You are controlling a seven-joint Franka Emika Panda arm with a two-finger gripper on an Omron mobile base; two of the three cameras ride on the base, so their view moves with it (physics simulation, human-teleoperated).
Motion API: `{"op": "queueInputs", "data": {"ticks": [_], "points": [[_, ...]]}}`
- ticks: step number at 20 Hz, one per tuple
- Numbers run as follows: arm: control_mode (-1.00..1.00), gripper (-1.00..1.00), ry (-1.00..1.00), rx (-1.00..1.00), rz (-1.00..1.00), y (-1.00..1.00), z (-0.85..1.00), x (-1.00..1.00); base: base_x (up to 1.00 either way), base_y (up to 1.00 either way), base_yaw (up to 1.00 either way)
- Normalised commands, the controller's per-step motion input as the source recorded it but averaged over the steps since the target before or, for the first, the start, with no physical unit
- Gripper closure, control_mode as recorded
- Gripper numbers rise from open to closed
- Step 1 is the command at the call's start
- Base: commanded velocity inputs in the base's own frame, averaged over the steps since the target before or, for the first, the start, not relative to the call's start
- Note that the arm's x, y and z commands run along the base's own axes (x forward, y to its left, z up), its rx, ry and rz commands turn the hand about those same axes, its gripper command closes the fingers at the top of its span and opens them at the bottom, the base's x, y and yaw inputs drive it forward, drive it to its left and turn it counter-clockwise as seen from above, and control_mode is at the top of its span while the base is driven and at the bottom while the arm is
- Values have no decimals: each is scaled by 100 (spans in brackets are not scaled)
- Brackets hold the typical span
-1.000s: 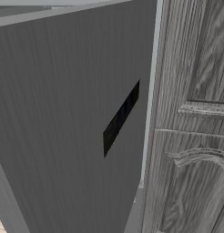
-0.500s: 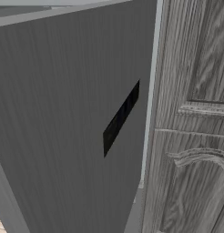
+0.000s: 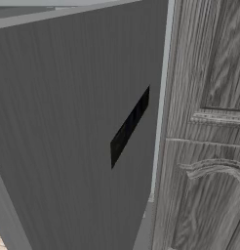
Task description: Grab the limes from the fridge, place them in the blender, close the lid, and turn on the blender to create a marinade.
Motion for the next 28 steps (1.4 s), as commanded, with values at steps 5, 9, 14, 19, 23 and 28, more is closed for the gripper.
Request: {"op": "queueInputs", "data": {"ticks": [5,9,14,19,23,28], "points": [[-100,100,3,0,-2,0,18,-100,0,0,0],[-100,100,9,0,-2,0,9,-100,0,0,0],[-100,100,17,0,0,0,0,-97,0,0,0],[-100,100,15,0,0,0,-27,-64,0,0,0],[-100,100,3,0,0,0,-29,-66,0,0,0],[100,100,0,0,0,0,0,0,-96,29,2]]}}
